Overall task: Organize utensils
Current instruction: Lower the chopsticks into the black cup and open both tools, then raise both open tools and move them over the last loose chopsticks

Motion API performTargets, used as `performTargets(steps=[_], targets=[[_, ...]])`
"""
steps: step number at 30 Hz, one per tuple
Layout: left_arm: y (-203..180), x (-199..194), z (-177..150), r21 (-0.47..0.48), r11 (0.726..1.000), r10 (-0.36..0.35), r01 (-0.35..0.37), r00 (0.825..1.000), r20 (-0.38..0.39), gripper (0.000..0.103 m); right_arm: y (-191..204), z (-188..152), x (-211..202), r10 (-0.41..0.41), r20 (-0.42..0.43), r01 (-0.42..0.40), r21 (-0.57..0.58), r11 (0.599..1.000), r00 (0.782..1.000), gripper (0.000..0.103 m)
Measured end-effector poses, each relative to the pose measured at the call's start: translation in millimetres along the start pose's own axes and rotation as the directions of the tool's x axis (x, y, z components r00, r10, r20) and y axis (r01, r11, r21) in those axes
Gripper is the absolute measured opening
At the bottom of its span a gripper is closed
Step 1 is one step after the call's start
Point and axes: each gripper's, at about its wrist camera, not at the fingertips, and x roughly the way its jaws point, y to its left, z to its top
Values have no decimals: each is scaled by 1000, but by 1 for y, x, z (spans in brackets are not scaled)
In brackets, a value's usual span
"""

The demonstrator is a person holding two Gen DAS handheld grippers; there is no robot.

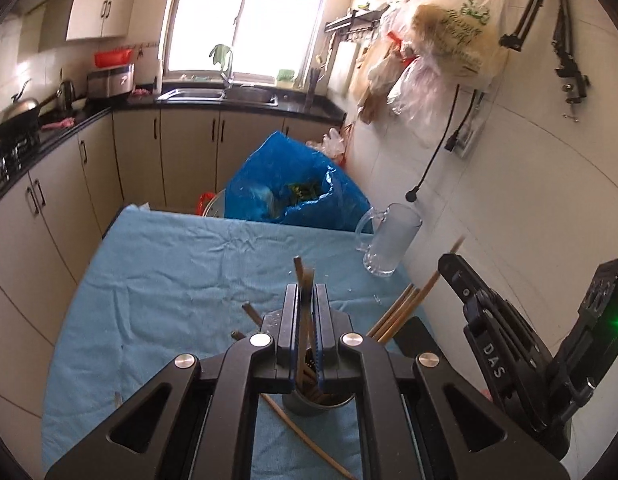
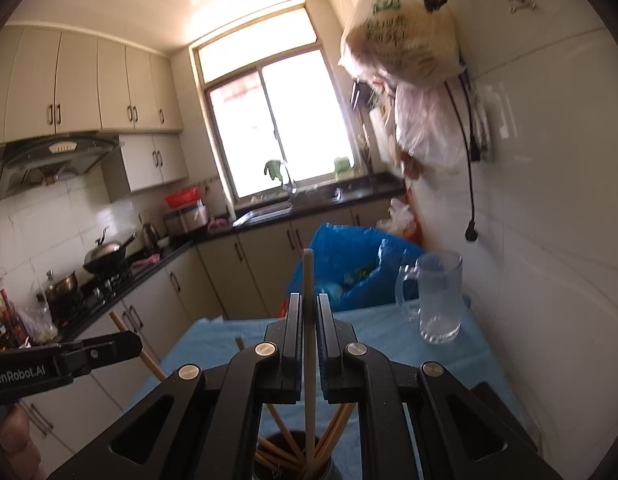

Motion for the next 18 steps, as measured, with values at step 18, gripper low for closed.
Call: performTargets(steps=[18], targets=[[40,-43,-32,-32,997,72,-71,997,30,32,6,-6,-54,55,10,-55,-20,998,998,24]])
